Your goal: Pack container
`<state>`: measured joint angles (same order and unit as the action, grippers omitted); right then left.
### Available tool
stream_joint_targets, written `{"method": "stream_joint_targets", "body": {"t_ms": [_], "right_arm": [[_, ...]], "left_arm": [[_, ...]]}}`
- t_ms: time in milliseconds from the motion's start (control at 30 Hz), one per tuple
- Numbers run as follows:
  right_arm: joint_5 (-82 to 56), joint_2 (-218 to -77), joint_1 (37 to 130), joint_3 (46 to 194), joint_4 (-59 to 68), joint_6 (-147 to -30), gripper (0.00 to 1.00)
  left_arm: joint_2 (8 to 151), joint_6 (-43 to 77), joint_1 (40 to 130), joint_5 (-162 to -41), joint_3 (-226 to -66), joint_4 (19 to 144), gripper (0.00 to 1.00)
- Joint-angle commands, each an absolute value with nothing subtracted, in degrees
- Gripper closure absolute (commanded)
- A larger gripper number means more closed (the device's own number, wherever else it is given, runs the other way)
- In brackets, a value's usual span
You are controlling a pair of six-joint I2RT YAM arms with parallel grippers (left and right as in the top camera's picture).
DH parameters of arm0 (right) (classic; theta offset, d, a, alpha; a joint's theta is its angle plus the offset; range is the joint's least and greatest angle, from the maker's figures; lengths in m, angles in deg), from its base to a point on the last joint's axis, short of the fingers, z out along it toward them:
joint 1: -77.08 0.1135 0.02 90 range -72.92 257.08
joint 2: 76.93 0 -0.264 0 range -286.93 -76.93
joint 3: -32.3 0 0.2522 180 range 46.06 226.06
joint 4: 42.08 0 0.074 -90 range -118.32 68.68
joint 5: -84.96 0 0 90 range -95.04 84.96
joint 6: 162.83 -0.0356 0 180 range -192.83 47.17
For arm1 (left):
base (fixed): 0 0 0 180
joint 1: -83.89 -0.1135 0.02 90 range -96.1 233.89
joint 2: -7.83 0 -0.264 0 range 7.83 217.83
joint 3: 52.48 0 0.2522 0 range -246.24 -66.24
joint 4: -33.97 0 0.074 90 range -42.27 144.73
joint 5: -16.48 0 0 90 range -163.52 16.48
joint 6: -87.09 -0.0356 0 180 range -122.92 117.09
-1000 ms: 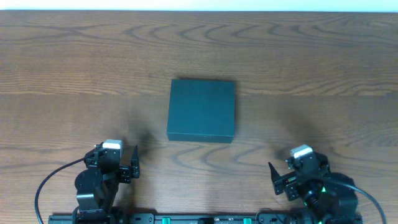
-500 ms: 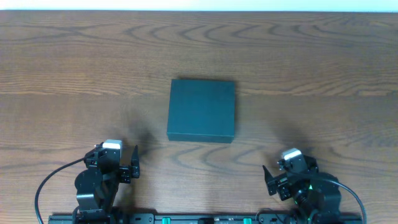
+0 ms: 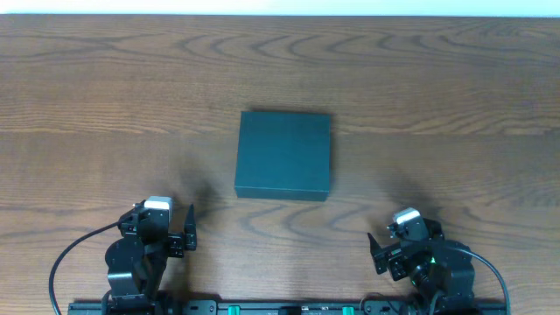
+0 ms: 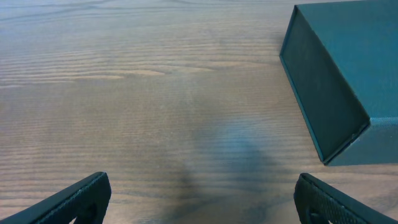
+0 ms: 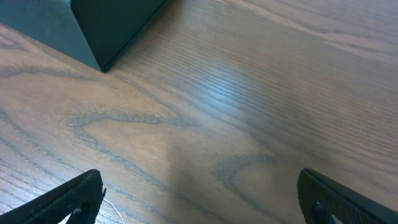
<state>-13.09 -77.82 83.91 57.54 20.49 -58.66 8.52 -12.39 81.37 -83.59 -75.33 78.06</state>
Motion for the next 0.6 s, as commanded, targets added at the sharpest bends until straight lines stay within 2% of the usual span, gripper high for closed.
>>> {"method": "stream_joint_targets", "body": {"t_ms": [0, 567], "right_arm": [[-13.4, -77.2, 83.2, 57.1, 20.5, -58.0, 0.01], [-13.4, -77.2, 83.2, 57.1, 20.5, -58.0, 0.01]], "left_arm": [[8.1, -13.2, 81.3, -83.2, -74.5, 77.9, 0.05], [8.1, -13.2, 81.3, -83.2, -74.5, 77.9, 0.05]]}}
